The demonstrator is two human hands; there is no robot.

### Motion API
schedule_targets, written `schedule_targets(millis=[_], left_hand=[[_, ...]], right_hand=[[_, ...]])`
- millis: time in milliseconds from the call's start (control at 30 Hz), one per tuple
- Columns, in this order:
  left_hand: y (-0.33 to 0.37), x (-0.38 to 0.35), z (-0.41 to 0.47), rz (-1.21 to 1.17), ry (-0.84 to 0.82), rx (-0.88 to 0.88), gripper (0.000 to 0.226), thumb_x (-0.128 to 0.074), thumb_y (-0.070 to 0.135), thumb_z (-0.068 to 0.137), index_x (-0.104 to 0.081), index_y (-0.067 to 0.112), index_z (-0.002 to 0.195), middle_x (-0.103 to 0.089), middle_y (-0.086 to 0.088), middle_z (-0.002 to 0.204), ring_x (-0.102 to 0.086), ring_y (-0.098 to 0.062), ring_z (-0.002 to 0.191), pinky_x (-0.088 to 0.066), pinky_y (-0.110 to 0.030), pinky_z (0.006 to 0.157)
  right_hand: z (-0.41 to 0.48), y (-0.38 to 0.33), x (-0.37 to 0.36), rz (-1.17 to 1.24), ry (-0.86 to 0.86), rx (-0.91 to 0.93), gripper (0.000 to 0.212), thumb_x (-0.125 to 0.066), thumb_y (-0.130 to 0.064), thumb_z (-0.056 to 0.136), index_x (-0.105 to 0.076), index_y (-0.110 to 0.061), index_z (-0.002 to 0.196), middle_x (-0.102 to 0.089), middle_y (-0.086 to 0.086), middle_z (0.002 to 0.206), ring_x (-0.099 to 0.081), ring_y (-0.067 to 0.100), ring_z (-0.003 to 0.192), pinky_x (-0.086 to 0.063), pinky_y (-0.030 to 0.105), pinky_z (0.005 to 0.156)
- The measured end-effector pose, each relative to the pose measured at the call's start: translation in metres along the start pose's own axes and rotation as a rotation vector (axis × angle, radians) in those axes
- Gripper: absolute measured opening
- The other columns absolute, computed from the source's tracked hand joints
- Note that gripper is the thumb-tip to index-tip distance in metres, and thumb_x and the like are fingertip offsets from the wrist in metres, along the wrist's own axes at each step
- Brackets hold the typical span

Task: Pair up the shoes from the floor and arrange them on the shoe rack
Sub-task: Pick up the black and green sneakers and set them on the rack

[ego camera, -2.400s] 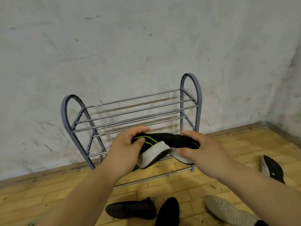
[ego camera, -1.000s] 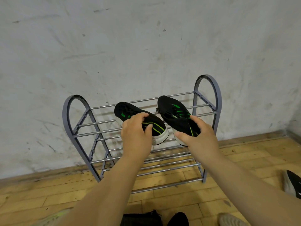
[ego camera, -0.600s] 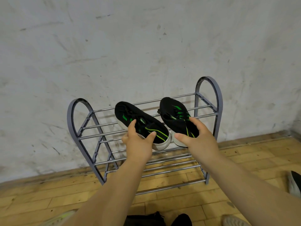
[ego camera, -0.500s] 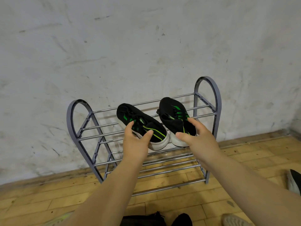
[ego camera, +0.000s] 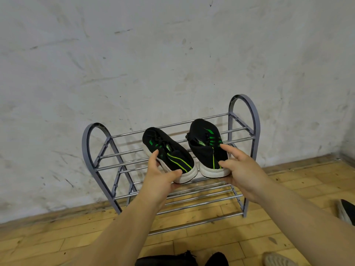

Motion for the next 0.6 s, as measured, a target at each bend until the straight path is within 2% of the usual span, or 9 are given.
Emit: schedule_targets(millis=[67,133,200,267,300,400,467,533,600], left_hand=[[0.001,0.005,-0.002,-0.017,-0.029,-0.007,0.092,-0.067,-0.015,0.088,-0.033,0.038,0.155,-0.052,0.015,0.132,-0.068,-0.025,0.106,-0.06,-0.031,0.065],[0.003,0.012,-0.001,-0.06,-0.059,-0.006,0.089,-0.062,-0.018,0.089,-0.038,0.037,0.155,-0.053,0.013,0.137,-0.069,-0.025,0.104,-0.058,-0.029,0.062],[0.005,0.017,-0.001,-0.08,-0.1,-0.005,0.085,-0.056,-0.02,0.091,-0.041,0.034,0.154,-0.058,0.003,0.139,-0.072,-0.019,0.092,-0.056,-0.028,0.058],[0.005,0.018,-0.002,-0.073,-0.113,-0.007,0.078,-0.053,-0.021,0.092,-0.045,0.03,0.151,-0.068,-0.008,0.122,-0.07,-0.013,0.07,-0.055,-0.027,0.056],[0.005,0.019,-0.003,-0.081,-0.101,-0.006,0.073,-0.054,-0.019,0.093,-0.047,0.029,0.148,-0.072,-0.01,0.109,-0.069,-0.012,0.066,-0.055,-0.028,0.058],[0.002,0.022,0.001,-0.122,-0.021,-0.003,0.062,-0.058,-0.011,0.096,-0.05,0.026,0.145,-0.073,-0.005,0.083,-0.065,-0.017,0.07,-0.055,-0.038,0.077],[0.0,0.024,0.004,-0.123,0.014,0.0,0.062,-0.06,-0.008,0.097,-0.047,0.024,0.148,-0.069,-0.001,0.076,-0.061,-0.018,0.07,-0.052,-0.042,0.084],[-0.002,0.023,0.003,-0.1,0.003,0.012,0.065,-0.063,-0.006,0.096,-0.044,0.026,0.15,-0.07,-0.001,0.092,-0.066,-0.014,0.07,-0.056,-0.04,0.079],[-0.005,0.021,0.0,-0.093,-0.044,0.039,0.075,-0.07,-0.002,0.092,-0.042,0.035,0.151,-0.066,-0.001,0.126,-0.074,-0.015,0.082,-0.059,-0.04,0.075]], right_hand=[[-0.004,-0.002,0.003,0.002,-0.013,0.001,0.061,-0.066,-0.007,0.098,-0.055,-0.045,0.145,-0.063,0.015,0.137,-0.071,0.027,0.11,-0.064,0.04,0.082],[-0.009,-0.004,0.005,0.024,-0.029,-0.003,0.063,-0.066,-0.003,0.098,-0.053,-0.04,0.147,-0.072,0.01,0.115,-0.075,0.021,0.092,-0.062,0.036,0.078],[-0.013,-0.004,0.007,0.016,-0.024,-0.01,0.063,-0.066,-0.001,0.098,-0.054,-0.037,0.147,-0.072,0.009,0.11,-0.073,0.022,0.087,-0.063,0.039,0.082],[-0.016,-0.005,0.007,0.006,-0.014,-0.019,0.061,-0.066,-0.001,0.098,-0.055,-0.035,0.147,-0.071,0.01,0.115,-0.073,0.026,0.092,-0.063,0.041,0.087],[-0.017,-0.004,0.006,0.011,-0.015,-0.024,0.06,-0.067,-0.002,0.098,-0.055,-0.035,0.147,-0.072,0.011,0.114,-0.073,0.027,0.093,-0.063,0.041,0.088],[-0.018,-0.001,0.001,0.02,-0.025,-0.037,0.059,-0.07,-0.01,0.098,-0.054,-0.037,0.147,-0.074,0.012,0.112,-0.071,0.026,0.091,-0.063,0.042,0.088],[-0.019,0.001,-0.002,0.011,-0.023,-0.046,0.058,-0.071,-0.016,0.098,-0.053,-0.039,0.148,-0.073,0.011,0.117,-0.073,0.026,0.1,-0.062,0.041,0.087],[-0.017,0.004,-0.007,0.026,-0.022,-0.051,0.057,-0.069,-0.017,0.1,-0.052,-0.041,0.148,-0.072,0.011,0.117,-0.074,0.027,0.103,-0.06,0.039,0.088],[-0.016,0.007,-0.011,0.059,-0.011,-0.049,0.057,-0.067,-0.015,0.101,-0.05,-0.042,0.148,-0.072,0.013,0.114,-0.074,0.026,0.102,-0.06,0.039,0.091]])
Point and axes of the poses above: each hand's wrist, its own z-axis towards the middle knuckle, its own x-axis out of the back of the hand, y = z × x, the point moved 2 cm from there along z, towards the middle knuckle
